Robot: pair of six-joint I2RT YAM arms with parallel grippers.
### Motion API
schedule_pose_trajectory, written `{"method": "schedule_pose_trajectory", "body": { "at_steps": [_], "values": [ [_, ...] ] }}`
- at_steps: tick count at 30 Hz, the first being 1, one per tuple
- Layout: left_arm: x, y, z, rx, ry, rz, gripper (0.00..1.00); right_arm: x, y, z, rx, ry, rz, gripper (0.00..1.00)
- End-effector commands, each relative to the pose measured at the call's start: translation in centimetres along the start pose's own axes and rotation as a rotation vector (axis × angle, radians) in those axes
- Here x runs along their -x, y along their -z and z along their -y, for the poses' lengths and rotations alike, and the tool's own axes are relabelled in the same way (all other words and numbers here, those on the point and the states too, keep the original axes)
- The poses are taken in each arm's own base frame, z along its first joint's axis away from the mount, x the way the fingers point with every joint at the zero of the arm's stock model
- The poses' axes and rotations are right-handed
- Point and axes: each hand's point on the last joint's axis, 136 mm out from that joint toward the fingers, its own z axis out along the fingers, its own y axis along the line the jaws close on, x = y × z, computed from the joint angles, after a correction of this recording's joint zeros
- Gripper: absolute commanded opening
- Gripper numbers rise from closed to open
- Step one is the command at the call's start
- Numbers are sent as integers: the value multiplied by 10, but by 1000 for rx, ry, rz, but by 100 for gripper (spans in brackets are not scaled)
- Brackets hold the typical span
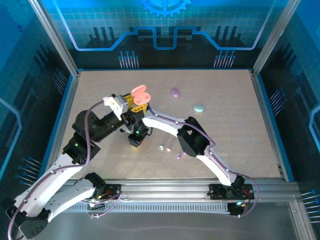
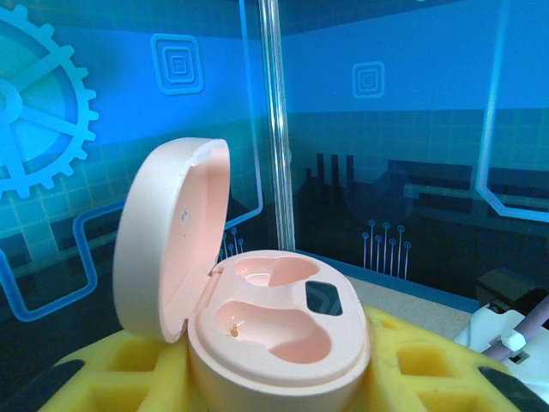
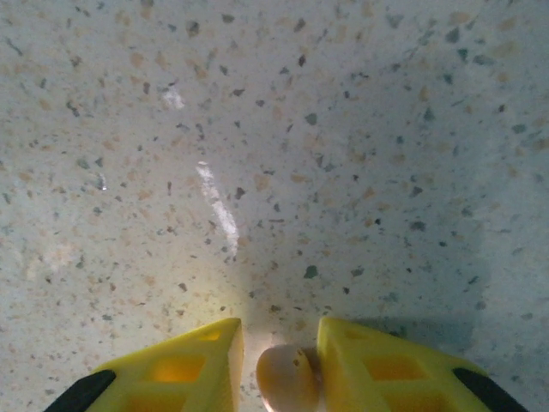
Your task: Insert the wireless bluetooth earbuds into the charging case
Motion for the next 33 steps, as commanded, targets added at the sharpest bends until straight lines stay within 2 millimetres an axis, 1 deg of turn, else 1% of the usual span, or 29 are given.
{"method": "schedule_pose_trajectory", "body": {
  "at_steps": [1,7,12,14,18,21,22,24,26,29,31,33],
  "values": [
    [13,0,1,1,8,32,29,-12,-3,-4,-7,16,-62,29],
    [12,-1,0,1,7,30,28,-19,2,-6,-26,14,-70,29],
    [11,-1,1,0,9,29,29,-21,7,2,-71,-31,-66,23],
    [12,-1,0,1,10,30,29,-20,12,8,-83,-70,-47,20],
    [12,-1,0,2,11,31,29,-24,25,22,-118,-142,-16,19],
    [11,-3,0,1,14,27,29,-32,35,39,-142,-229,5,19],
    [10,-4,0,-2,16,25,28,-35,43,46,-150,-266,24,19],
    [9,-4,1,-6,19,23,28,-48,47,61,-167,-347,23,19],
    [7,-4,1,-6,24,20,28,-66,51,80,-190,-447,16,20],
    [5,-6,0,-2,26,20,29,-91,54,103,-200,-591,24,20],
    [4,-6,0,-6,29,19,28,-105,56,114,-204,-675,31,20],
    [3,-7,0,-6,31,18,28,-116,58,120,-214,-730,29,20]
  ]
}}
